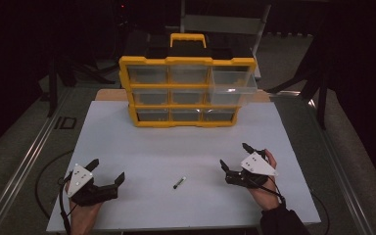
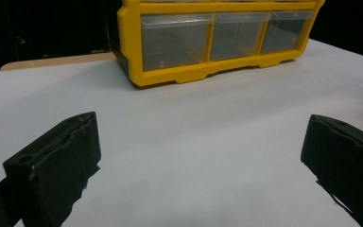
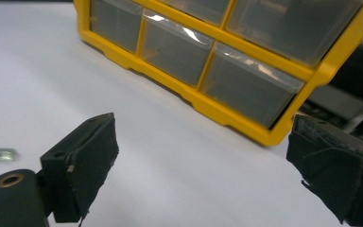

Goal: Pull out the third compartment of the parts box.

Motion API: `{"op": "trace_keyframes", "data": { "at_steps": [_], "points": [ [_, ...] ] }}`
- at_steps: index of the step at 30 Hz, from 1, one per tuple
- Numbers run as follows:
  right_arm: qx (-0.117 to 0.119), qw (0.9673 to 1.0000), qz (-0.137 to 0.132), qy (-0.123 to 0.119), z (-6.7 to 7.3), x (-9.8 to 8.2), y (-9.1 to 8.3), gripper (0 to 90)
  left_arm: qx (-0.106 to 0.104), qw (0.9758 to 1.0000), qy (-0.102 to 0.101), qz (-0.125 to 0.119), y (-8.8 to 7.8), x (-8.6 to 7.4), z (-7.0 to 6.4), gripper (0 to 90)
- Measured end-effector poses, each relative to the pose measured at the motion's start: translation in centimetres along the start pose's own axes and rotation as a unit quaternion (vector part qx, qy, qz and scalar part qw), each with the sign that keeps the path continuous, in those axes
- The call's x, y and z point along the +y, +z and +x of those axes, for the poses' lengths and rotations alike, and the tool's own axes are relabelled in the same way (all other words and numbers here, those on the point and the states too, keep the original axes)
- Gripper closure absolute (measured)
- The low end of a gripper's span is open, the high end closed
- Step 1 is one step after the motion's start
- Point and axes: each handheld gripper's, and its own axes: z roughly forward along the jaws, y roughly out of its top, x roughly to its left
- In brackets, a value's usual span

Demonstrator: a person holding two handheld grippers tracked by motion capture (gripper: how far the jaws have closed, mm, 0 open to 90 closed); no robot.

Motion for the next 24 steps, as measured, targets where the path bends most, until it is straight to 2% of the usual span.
{"op": "trace_keyframes", "data": {
  "at_steps": [2,6,9,15,24],
  "points": [
    [0.009,0.9997,-0.004,0.022,-0.3,-0.2,-0.2,9.2,0.0,1.0,0.0,0.0,0.0,0.0,0.0,0.0],
    [0.019,0.9993,-0.005,0.033,-0.7,-0.6,-0.5,9.2,-0.002,1.0,0.002,0.003,0.1,0.0,0.0,0.0],
    [0.037,0.9979,-0.009,0.053,-1.0,-0.9,-0.7,9.3,-0.002,1.0,0.001,0.002,0.1,0.0,0.0,0.0],
    [0.047,0.9958,-0.023,0.076,-1.8,-1.7,-1.4,9.3,-0.003,1.0,0.003,0.004,0.2,0.0,-0.1,0.0],
    [0.043,0.9951,-0.031,0.083,-2.3,-2.2,-2.1,9.3,-0.002,1.0,0.003,0.006,0.2,0.0,0.0,0.0]
  ]
}}
